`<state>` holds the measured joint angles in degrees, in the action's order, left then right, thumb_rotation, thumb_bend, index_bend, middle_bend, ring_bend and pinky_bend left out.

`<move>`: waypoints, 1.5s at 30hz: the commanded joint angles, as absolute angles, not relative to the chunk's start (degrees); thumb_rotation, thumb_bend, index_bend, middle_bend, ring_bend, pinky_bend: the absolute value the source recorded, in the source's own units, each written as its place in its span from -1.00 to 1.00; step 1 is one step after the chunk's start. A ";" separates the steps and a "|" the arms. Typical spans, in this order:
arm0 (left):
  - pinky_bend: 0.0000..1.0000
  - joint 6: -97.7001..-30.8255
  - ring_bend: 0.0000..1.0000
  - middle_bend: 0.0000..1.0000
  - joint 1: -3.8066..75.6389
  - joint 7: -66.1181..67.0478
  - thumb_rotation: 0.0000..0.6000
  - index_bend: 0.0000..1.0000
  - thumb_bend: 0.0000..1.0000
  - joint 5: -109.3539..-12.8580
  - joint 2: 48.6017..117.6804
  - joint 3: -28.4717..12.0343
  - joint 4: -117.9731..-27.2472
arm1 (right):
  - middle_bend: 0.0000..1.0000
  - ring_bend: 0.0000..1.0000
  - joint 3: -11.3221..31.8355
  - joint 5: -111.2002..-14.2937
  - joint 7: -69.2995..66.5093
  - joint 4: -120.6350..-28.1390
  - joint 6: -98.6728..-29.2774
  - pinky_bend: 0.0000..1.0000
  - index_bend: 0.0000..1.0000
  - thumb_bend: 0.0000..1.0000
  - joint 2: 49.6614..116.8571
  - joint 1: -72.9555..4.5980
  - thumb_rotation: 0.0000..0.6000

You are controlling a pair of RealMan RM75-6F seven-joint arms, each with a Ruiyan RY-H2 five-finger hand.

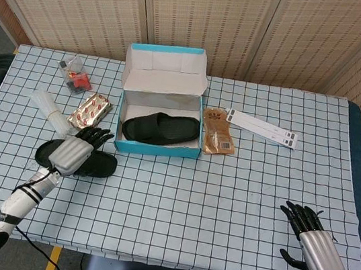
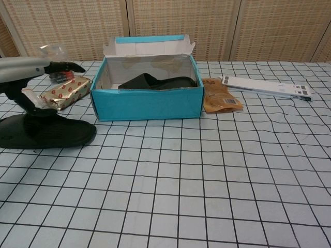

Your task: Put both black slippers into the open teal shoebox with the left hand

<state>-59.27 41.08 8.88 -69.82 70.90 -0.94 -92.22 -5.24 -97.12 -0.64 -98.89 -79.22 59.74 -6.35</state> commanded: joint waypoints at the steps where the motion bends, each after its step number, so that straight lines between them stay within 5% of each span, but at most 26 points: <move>1: -0.91 -57.59 -1.00 -1.00 38.10 16.14 1.00 -1.00 -0.37 -60.92 69.20 1.27 -92.46 | -1.00 -1.00 -5.52 -97.89 -1.39 -98.97 -79.98 -1.00 -1.00 -0.70 59.39 -6.12 1.00; 31: -0.84 -46.29 -1.00 -1.00 39.38 18.44 1.00 -1.00 -0.35 -55.46 80.57 -0.88 -74.05 | -1.00 -1.00 -4.79 -95.95 0.73 -98.72 -79.29 -1.00 -1.00 -0.70 60.21 -6.13 1.00; 34: -0.49 -50.11 -0.71 -0.69 38.25 17.36 1.00 -0.83 -0.30 -58.07 82.14 -1.55 -72.91 | -1.00 -1.00 -4.71 -95.82 0.82 -98.71 -79.28 -1.00 -1.00 -0.70 60.26 -6.14 1.00; 36: -0.17 -52.00 -0.29 -0.20 37.36 15.63 1.00 -0.44 -0.25 -60.84 82.75 -1.42 -72.33 | -1.00 -1.00 -4.71 -95.79 0.71 -98.71 -79.27 -1.00 -1.00 -0.70 60.26 -6.14 1.00; 38: 0.02 -53.84 -0.10 0.04 36.55 14.61 1.00 -0.21 -0.21 -62.94 83.42 -1.24 -71.35 | -1.00 -1.00 -4.73 -95.82 0.70 -98.70 -79.25 -1.00 -1.00 -0.70 60.23 -6.15 1.00; 41: 0.22 -55.39 0.13 0.29 35.36 13.16 1.00 0.03 -0.15 -65.32 83.90 -0.73 -70.27 | -1.00 -1.00 -4.82 -96.01 0.61 -98.75 -79.33 -1.00 -1.00 -0.70 60.16 -6.12 1.00; 45: 0.31 -57.34 0.22 0.37 33.74 11.70 1.00 0.13 -0.08 -66.96 82.67 -0.67 -71.40 | -1.00 -1.00 -4.93 -96.20 0.62 -98.79 -79.45 -1.00 -1.00 -0.70 60.15 -6.05 1.00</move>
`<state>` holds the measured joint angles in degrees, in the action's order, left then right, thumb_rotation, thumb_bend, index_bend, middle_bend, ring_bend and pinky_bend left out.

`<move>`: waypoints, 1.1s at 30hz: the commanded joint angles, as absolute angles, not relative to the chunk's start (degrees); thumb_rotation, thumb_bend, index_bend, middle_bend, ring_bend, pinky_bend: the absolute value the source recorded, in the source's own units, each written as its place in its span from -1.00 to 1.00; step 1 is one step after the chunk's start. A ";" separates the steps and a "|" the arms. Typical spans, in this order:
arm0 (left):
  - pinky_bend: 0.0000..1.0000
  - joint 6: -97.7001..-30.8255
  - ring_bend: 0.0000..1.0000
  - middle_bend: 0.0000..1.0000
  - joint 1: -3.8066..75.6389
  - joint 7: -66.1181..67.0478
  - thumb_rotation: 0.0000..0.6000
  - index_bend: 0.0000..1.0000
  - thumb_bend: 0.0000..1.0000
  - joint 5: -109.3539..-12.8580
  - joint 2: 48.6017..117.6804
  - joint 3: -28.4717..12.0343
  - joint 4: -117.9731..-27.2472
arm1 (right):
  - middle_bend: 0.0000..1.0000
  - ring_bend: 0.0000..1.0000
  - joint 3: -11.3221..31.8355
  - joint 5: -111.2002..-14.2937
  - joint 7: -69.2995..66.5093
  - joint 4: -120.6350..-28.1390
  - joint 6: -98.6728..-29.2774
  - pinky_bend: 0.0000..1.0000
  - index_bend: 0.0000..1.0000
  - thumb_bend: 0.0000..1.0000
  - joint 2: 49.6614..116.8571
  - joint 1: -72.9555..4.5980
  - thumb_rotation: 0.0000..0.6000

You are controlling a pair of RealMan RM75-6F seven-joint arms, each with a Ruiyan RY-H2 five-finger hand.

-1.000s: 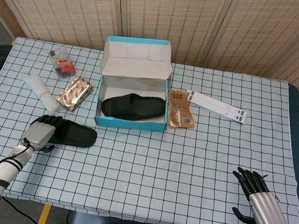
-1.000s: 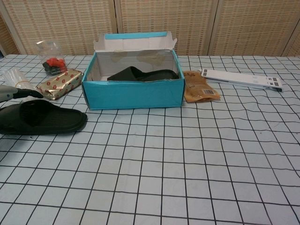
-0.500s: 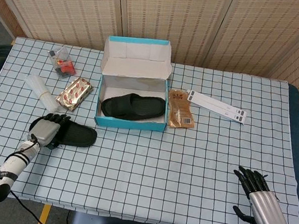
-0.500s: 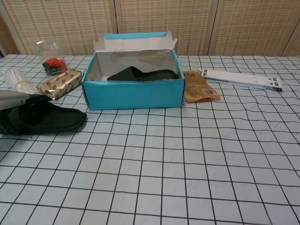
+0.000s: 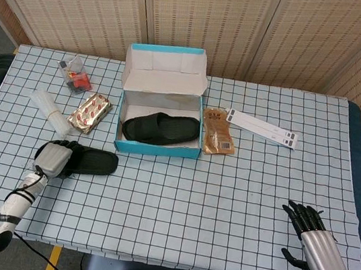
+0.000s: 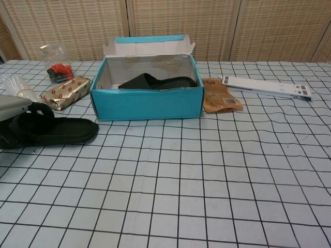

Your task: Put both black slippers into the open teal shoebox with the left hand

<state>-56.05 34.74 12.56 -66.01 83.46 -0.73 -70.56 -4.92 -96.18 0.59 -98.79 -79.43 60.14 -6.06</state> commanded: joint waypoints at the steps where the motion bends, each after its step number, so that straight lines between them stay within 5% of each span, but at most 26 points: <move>1: 0.32 -58.64 0.23 0.38 33.19 11.55 1.00 0.13 -0.07 -67.55 81.86 -0.87 -72.47 | -1.00 -1.00 -4.95 -96.24 0.66 -98.81 -79.42 -1.00 -1.00 -0.70 60.18 -6.05 1.00; 14: 0.36 -72.82 0.26 0.41 29.84 10.06 1.00 0.16 -0.04 -71.18 70.67 -9.04 -95.36 | -1.00 -1.00 -5.47 -97.18 1.83 -99.15 -78.00 -1.00 -1.00 -0.70 61.00 -6.71 1.00; 22: 0.36 -64.29 0.26 0.42 37.92 11.16 1.00 0.15 -0.04 -66.71 71.66 -15.79 -97.24 | -1.00 -1.00 -5.46 -96.79 2.55 -99.24 -76.84 -1.00 -1.00 -0.70 61.65 -7.24 1.00; 33: 0.36 -50.66 0.26 0.42 50.97 12.65 1.00 0.15 -0.04 -58.48 79.96 -20.96 -81.73 | -1.00 -1.00 -4.82 -94.45 3.97 -98.87 -75.39 -1.00 -1.00 -0.70 62.35 -7.71 1.00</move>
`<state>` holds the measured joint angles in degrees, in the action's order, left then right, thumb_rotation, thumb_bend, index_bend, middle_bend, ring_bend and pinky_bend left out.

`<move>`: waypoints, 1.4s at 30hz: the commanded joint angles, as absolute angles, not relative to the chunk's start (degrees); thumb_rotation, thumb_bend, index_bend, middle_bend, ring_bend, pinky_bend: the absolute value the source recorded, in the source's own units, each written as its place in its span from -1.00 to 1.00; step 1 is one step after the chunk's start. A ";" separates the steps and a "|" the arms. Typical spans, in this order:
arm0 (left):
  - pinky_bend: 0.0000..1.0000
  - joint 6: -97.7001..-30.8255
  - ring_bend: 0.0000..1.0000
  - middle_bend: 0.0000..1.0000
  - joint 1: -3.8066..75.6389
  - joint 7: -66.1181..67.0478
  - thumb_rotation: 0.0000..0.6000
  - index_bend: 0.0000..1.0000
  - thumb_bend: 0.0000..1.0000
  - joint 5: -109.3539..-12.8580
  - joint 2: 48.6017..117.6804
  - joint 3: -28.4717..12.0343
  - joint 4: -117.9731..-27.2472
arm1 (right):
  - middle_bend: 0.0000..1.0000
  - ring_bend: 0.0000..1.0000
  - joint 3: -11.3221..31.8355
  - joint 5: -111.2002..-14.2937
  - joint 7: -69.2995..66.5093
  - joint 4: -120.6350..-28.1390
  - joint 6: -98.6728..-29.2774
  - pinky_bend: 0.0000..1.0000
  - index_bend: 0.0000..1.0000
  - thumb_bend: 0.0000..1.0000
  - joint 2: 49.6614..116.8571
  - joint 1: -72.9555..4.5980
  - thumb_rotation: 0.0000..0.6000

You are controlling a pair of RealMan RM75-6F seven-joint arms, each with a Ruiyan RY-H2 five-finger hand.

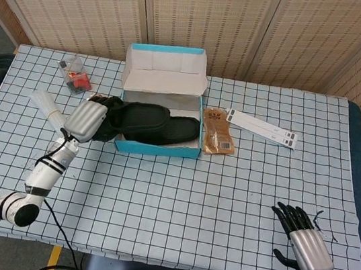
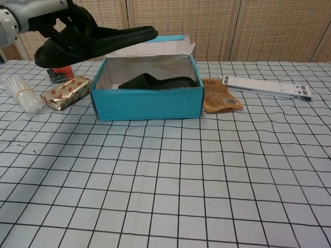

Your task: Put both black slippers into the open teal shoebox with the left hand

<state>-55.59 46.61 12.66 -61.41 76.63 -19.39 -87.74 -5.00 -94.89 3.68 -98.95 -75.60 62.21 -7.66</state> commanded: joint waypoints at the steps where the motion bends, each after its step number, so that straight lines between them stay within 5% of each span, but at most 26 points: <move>1: 0.36 -48.77 0.26 0.42 52.25 12.05 1.00 0.15 -0.04 -57.81 81.01 -21.11 -79.46 | -1.00 -1.00 -4.69 -94.07 4.21 -98.81 -75.21 -1.00 -1.00 -0.70 62.48 -7.76 1.00; 16: 0.33 -36.64 0.26 0.44 63.95 -4.08 1.00 0.17 -0.04 -66.80 95.26 -19.67 -50.13 | -1.00 -1.00 -3.55 -90.06 6.61 -98.09 -73.17 -1.00 -1.00 -0.70 63.78 -8.37 1.00; 42: 0.24 -28.22 0.17 0.39 71.97 -35.76 1.00 0.14 0.04 -80.28 108.17 -12.11 -21.34 | -1.00 -1.00 -3.97 -88.74 6.09 -97.66 -71.13 -1.00 -1.00 -0.70 63.62 -9.17 1.00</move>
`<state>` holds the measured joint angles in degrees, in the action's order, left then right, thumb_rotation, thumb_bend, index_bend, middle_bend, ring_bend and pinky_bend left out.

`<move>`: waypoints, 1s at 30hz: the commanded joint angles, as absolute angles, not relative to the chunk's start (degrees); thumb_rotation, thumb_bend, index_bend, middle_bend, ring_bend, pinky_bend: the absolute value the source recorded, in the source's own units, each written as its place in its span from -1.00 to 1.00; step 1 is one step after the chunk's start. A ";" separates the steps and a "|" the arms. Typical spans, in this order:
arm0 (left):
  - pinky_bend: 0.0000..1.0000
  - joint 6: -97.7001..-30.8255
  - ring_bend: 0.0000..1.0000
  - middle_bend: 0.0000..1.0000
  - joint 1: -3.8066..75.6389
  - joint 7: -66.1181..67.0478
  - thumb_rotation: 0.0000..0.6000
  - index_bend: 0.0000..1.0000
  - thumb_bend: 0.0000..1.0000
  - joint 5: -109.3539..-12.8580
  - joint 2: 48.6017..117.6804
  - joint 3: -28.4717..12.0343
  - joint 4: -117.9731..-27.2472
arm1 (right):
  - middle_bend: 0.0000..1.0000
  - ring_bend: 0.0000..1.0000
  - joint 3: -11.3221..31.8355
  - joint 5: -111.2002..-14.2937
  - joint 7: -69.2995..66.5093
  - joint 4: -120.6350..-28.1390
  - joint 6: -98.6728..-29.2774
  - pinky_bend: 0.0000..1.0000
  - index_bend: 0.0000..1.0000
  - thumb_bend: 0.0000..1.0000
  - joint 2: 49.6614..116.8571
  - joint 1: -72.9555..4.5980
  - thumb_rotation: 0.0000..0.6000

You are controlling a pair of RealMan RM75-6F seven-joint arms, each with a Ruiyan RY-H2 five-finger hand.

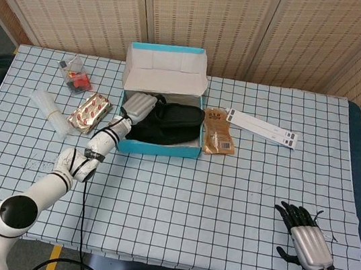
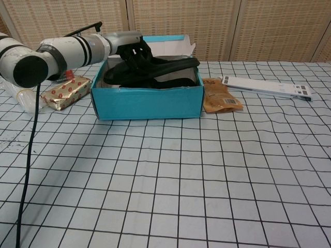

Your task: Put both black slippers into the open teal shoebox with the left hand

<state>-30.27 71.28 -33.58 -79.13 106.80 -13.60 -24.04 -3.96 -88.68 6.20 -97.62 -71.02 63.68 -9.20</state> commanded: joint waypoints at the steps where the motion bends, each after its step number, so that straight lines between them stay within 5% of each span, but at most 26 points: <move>1: 0.24 -27.19 0.17 0.39 72.04 -36.38 1.00 0.14 0.04 -80.56 108.41 -11.56 -20.49 | -1.00 -1.00 -3.98 -88.79 5.97 -97.67 -71.24 -1.00 -1.00 -0.70 63.57 -9.15 1.00; 16: 0.30 -18.53 0.20 0.43 72.49 -40.85 1.00 0.19 0.40 -83.54 109.99 -6.42 -17.04 | -1.00 -1.00 -4.36 -89.13 5.90 -97.77 -71.12 -1.00 -1.00 -0.70 63.69 -9.26 1.00; 30: 0.35 -5.86 0.24 0.46 74.31 -37.13 1.00 0.23 0.46 -82.50 100.32 -5.00 -32.80 | -1.00 -1.00 -4.94 -90.13 6.08 -98.08 -71.16 -1.00 -1.00 -0.70 63.74 -9.34 1.00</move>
